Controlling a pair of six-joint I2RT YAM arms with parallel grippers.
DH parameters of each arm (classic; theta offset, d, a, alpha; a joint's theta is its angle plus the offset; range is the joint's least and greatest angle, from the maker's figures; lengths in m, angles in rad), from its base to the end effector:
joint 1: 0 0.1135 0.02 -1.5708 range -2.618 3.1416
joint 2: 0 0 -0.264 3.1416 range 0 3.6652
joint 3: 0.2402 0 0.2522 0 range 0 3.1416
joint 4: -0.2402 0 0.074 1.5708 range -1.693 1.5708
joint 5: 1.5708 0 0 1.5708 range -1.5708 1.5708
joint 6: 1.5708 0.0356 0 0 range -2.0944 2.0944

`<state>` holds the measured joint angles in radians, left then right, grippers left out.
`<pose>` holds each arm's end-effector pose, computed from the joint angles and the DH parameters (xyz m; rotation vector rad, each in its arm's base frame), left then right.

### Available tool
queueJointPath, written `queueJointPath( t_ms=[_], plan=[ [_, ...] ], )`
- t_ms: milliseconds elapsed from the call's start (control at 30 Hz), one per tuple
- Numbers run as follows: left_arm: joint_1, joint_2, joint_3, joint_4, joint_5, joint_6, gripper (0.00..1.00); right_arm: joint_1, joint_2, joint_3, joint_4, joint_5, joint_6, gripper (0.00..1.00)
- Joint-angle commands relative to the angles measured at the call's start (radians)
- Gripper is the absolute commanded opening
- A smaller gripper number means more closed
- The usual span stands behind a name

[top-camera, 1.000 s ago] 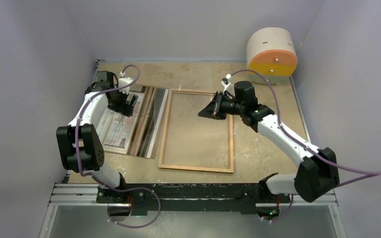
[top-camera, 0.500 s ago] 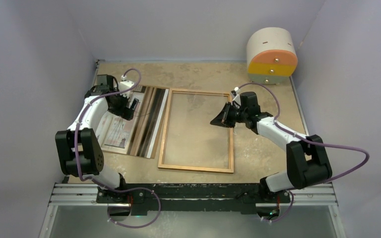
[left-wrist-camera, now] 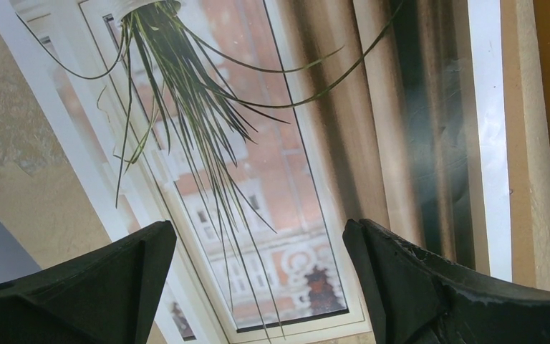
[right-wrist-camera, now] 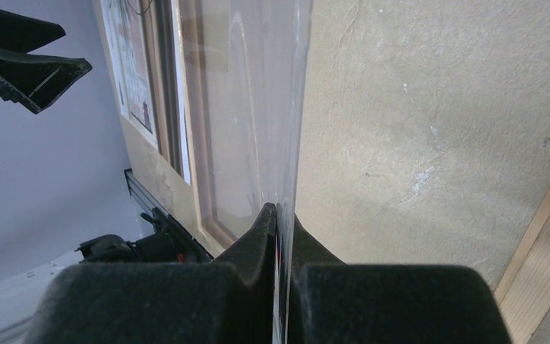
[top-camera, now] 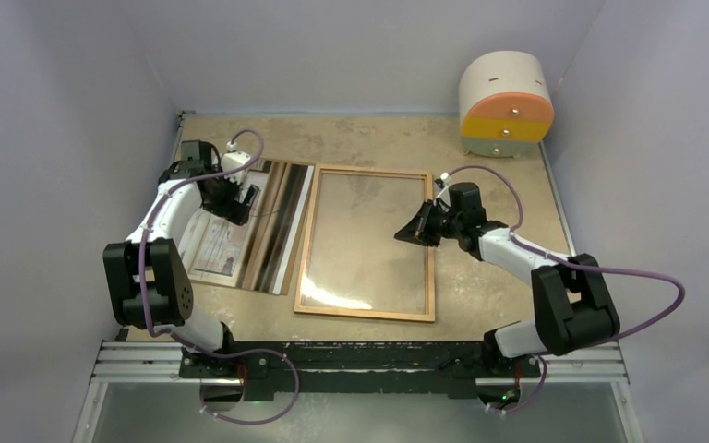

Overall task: Put the photo into the frame
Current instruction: Place the photo frame item in the photo frame.

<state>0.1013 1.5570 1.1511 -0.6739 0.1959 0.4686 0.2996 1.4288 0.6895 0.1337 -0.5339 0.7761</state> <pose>0.3155 0.0251 0.2398 0.5412 2.5607 -0.0625 0.2718 0.1029 0.1946 0.2234 2.3216 1.1619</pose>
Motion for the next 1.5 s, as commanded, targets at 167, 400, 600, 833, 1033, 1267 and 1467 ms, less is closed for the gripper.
queueJointPath(
  t_ms=[167,400,600,833,1033,1267,1467],
  plan=[
    [-0.008,-0.029,-0.014,0.020,0.020,0.032,1.00,-0.007,-0.042,-0.044,0.096,0.040,0.037,0.00],
    [-0.014,-0.027,-0.015,0.023,0.022,0.033,1.00,-0.007,-0.067,-0.073,0.109,0.062,0.044,0.00],
    [-0.035,-0.024,-0.019,0.025,0.013,0.032,1.00,-0.008,-0.058,-0.072,0.121,0.068,0.039,0.00],
    [-0.062,-0.026,-0.032,0.028,0.002,0.036,1.00,-0.009,-0.042,-0.045,0.123,0.064,0.012,0.00],
    [-0.128,-0.015,-0.052,0.041,-0.009,0.024,1.00,-0.016,-0.029,-0.027,0.115,0.046,-0.006,0.00],
    [-0.274,0.036,-0.067,0.098,-0.055,-0.016,1.00,-0.023,-0.002,-0.019,0.120,0.012,-0.014,0.00],
    [-0.342,0.093,-0.072,0.143,-0.099,-0.022,1.00,-0.031,0.006,-0.015,0.121,-0.008,-0.020,0.00]
  ],
)
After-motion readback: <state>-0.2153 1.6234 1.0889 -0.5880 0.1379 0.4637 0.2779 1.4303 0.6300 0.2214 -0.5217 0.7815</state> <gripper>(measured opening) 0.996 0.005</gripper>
